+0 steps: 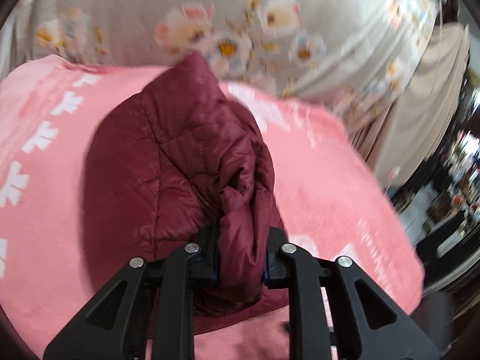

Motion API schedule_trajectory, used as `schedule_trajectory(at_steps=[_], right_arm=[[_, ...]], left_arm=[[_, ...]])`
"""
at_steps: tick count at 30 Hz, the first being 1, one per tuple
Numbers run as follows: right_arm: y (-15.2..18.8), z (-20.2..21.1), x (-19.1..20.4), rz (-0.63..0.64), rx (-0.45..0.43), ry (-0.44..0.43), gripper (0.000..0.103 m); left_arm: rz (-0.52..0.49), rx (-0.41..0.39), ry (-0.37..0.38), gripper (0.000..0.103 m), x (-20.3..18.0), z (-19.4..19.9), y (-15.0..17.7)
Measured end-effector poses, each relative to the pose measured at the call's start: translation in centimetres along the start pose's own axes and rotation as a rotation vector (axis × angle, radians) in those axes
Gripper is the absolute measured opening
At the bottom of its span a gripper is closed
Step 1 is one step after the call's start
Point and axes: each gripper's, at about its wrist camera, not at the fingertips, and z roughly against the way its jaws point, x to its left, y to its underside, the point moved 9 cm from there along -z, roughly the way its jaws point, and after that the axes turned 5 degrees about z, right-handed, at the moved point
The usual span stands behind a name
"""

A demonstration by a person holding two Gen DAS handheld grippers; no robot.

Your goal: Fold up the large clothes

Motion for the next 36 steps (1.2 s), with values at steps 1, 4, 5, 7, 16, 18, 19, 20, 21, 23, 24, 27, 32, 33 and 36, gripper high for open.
schedule_trajectory(at_steps=[1,4,5,7,16,18,19,20,21,23,24,27,32,33,36], right_arm=[[0.5,0.0,-1.1,-0.021,0.007,0.008,0.015],[2.0,-0.5,-3.0,-0.096,0.03,-0.001,0.015],[2.4,-0.7,-3.6,-0.121,0.034,-0.003,0.015],[2.4,-0.7,-4.0,-0.14,0.028,-0.002,0.015],[-4.5,0.7,-2.9,-0.145,-0.091,-0.138,0.015],[-7.7,0.4,-2.4,-0.152,-0.112,-0.19,0.018],[-9.3,0.1,-2.0,-0.155,-0.12,-0.211,0.025],[-11.0,-0.4,-1.8,-0.158,-0.124,-0.224,0.029],[-12.7,-0.9,-1.3,-0.168,-0.126,-0.232,0.035],[-15.4,-1.8,-0.4,-0.187,-0.123,-0.239,0.037],[-16.7,-2.5,0.0,-0.211,-0.112,-0.243,0.038],[-19.5,-4.6,1.6,-0.245,-0.067,-0.249,0.041],[-20.6,-9.2,2.1,-0.316,0.035,-0.154,0.043],[-20.6,-10.0,1.9,-0.333,0.052,-0.137,0.043],[-19.3,-13.4,1.4,-0.409,0.136,-0.116,0.043]], left_arm=[[-0.006,0.041,-0.011,0.022,-0.4,-1.8,1.0],[0.021,0.127,0.006,0.041,-1.0,-5.2,3.6],[0.033,0.133,0.016,0.044,-1.2,-5.5,4.3],[0.039,0.112,0.051,0.056,-1.9,-4.4,4.7],[0.159,-0.188,0.044,0.086,2.4,6.5,-2.6],[0.189,-0.217,-0.085,0.086,5.7,6.9,-4.0],[0.208,-0.214,-0.128,0.086,6.8,6.8,-4.3],[0.24,-0.211,-0.169,0.086,8.4,6.6,-4.6],[0.264,-0.207,-0.187,0.086,9.6,6.4,-4.7],[0.292,-0.192,-0.243,0.086,11.8,6.1,-5.0],[0.292,-0.191,-0.273,0.086,12.8,6.0,-5.2],[0.269,-0.182,-0.342,0.086,14.6,5.4,-6.0],[0.256,-0.168,-0.369,0.086,15.7,4.2,-6.9],[0.257,-0.166,-0.372,0.086,15.8,4.2,-7.0],[0.267,-0.156,-0.381,0.086,16.4,3.3,-7.4]])
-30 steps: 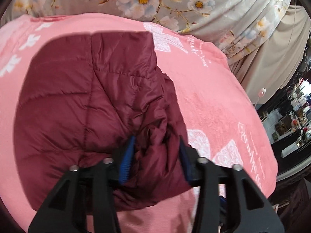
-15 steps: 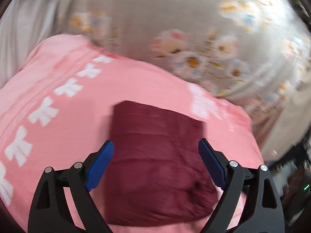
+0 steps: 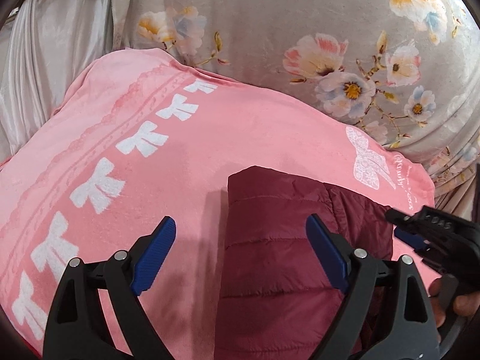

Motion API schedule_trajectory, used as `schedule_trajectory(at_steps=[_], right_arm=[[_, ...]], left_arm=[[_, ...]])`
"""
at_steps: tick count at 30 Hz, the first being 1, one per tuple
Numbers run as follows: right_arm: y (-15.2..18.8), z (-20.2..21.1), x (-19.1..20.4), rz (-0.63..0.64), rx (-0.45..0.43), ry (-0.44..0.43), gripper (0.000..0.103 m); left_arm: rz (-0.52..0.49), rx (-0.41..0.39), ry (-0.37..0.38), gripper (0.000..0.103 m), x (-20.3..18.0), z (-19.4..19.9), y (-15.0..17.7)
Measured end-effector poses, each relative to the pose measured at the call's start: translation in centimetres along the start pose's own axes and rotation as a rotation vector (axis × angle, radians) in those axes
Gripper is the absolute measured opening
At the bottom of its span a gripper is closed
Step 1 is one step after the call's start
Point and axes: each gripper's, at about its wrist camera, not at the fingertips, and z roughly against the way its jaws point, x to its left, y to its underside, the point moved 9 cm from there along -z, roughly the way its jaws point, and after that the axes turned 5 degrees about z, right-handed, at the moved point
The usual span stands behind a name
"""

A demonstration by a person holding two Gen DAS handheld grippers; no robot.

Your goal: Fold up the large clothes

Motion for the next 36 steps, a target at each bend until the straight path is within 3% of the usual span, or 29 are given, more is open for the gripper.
schedule_trajectory(at_steps=[2,4,7,12,18,23,29,36], right_arm=[[0.5,-1.3,-0.8,-0.018,0.02,0.016,0.042],[1.1,-1.7,-1.5,0.005,0.007,0.024,0.01],[1.7,-0.5,-3.2,0.022,-0.049,0.021,0.003],[2.1,2.0,-7.1,0.034,-0.13,0.072,0.002],[2.5,1.9,-10.8,0.021,-0.133,0.138,0.002],[3.1,0.0,-13.0,0.005,-0.119,0.157,0.002],[3.5,-1.7,-12.8,0.088,-0.137,0.19,0.003],[3.8,-3.2,-12.9,0.129,-0.159,0.193,0.004]], left_arm=[[0.003,0.009,-0.006,0.086,-0.1,-0.7,-0.2],[0.003,0.016,-0.009,0.086,-0.2,-1.2,-0.3],[-0.013,0.02,-0.012,0.086,-0.7,-1.7,-0.5],[-0.051,0.038,-0.001,0.086,-3.0,-2.9,-0.1],[-0.12,0.097,0.043,0.086,-9.2,-5.6,0.8],[-0.203,0.14,-0.015,0.086,-12.4,-9.4,3.0],[-0.189,0.18,-0.036,0.088,-11.9,-12.7,5.6],[-0.204,0.144,-0.056,0.094,-11.8,-13.8,6.4]])
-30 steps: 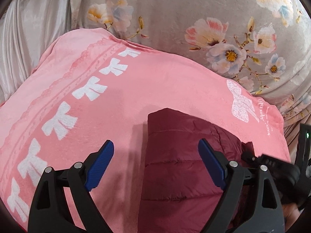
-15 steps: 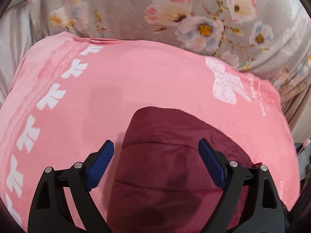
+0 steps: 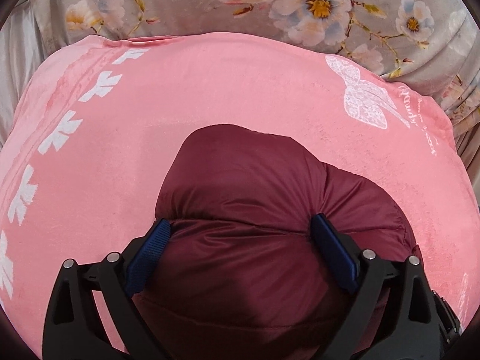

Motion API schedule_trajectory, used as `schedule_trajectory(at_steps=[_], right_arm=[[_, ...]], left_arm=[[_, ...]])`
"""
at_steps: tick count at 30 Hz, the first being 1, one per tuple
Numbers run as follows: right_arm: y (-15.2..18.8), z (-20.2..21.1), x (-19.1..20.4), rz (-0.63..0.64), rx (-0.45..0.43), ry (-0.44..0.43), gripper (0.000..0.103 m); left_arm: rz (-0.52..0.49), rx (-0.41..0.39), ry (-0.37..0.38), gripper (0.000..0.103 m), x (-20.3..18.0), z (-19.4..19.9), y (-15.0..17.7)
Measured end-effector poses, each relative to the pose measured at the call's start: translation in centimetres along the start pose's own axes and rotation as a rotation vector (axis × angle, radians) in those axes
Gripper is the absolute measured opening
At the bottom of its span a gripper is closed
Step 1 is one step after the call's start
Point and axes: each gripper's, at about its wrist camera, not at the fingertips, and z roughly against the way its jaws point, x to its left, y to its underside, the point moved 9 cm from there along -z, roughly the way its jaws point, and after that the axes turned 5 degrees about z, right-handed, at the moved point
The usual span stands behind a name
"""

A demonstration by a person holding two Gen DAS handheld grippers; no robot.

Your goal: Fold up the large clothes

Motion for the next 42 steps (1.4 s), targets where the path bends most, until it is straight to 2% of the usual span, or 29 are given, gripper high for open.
schedule_trajectory(at_steps=[12,26,32,35,38,40,42], right_arm=[[0.4,-0.5,0.3,0.025,-0.065,0.013,0.005],[0.8,-0.8,0.3,0.015,-0.083,0.008,0.005],[0.7,-0.9,0.3,-0.002,-0.087,-0.013,0.005],[0.5,-1.0,0.0,-0.006,-0.055,-0.069,0.007],[0.4,1.5,-0.6,0.041,0.004,-0.065,0.008],[0.6,4.9,-0.9,0.049,-0.014,-0.082,0.018],[1.4,8.0,0.1,0.117,-0.03,-0.116,0.018]], left_arm=[[-0.023,-0.064,-0.028,0.098,-0.2,-1.0,0.6],[-0.036,-0.094,-0.053,0.098,-0.4,-1.6,0.8],[-0.034,-0.086,-0.053,0.098,-0.4,-1.8,0.8],[-0.024,-0.068,-0.031,0.098,-0.2,-1.7,0.8],[-0.036,-0.017,0.006,0.098,0.4,-0.2,1.3],[-0.03,-0.021,0.023,0.098,1.3,2.3,1.8],[-0.05,-0.025,0.033,0.098,2.0,5.3,2.8]])
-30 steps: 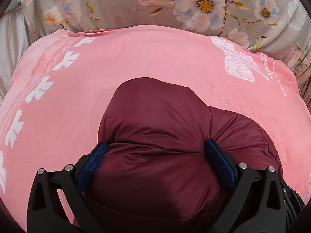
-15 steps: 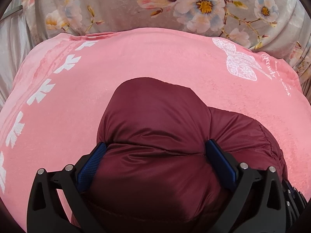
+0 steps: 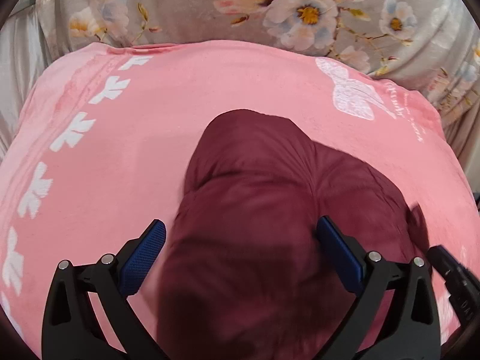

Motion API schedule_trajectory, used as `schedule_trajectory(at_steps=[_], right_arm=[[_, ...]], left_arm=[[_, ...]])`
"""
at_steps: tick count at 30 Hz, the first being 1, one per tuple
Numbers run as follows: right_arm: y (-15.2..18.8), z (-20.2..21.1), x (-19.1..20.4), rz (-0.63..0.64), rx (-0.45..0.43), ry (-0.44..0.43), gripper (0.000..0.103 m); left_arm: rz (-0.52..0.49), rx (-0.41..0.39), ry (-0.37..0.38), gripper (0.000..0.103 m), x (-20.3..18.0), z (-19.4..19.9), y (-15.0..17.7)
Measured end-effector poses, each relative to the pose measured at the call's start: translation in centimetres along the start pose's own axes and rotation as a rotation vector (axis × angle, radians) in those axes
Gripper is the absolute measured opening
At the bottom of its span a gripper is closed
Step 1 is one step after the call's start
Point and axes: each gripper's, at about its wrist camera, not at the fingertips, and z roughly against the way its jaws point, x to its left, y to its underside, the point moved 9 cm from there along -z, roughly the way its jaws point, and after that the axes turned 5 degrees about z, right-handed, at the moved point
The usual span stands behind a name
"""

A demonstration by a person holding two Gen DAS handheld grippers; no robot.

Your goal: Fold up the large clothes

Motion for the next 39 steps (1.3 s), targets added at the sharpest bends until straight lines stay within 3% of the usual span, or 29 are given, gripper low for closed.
schedule_trajectory(at_steps=[4,7,10,17,29,32,33,35,36,37,39], right_arm=[[3.3,1.1,2.8,0.124,0.053,-0.013,0.018],[6.3,-0.1,2.6,0.15,0.102,0.044,0.018],[7.9,-0.8,1.9,0.116,0.114,0.033,0.016],[9.1,-1.7,1.1,0.088,0.099,-0.008,0.016],[9.5,-1.8,1.0,0.101,0.033,0.009,0.016],[9.3,-0.6,0.6,0.042,0.031,-0.028,0.018],[9.0,-0.1,0.5,0.023,0.021,-0.045,0.023],[8.0,1.3,-0.1,-0.019,-0.019,-0.073,0.045],[7.2,1.9,-0.7,-0.039,-0.046,-0.068,0.063],[6.6,2.0,-1.0,-0.05,-0.058,-0.069,0.069],[5.5,1.2,-1.6,-0.097,-0.044,-0.099,0.069]], left_arm=[[-0.07,0.005,-0.039,0.098,0.2,2.8,3.0],[-0.077,0.058,-0.04,0.098,0.3,2.6,5.4],[-0.079,0.08,-0.056,0.098,0.7,1.9,7.0],[-0.032,0.079,-0.028,0.098,1.2,0.9,8.8],[-0.045,0.018,-0.056,0.098,1.0,0.5,9.6],[-0.017,0.052,-0.012,0.098,1.4,1.1,9.6],[0.004,0.075,0.023,0.098,1.9,1.5,9.6],[0.077,0.091,0.101,0.098,3.3,2.5,9.2],[0.13,0.098,0.134,0.098,4.4,2.7,8.9],[0.162,0.11,0.152,0.098,5.2,2.7,8.7],[0.258,0.175,0.209,0.098,7.1,1.4,8.5]])
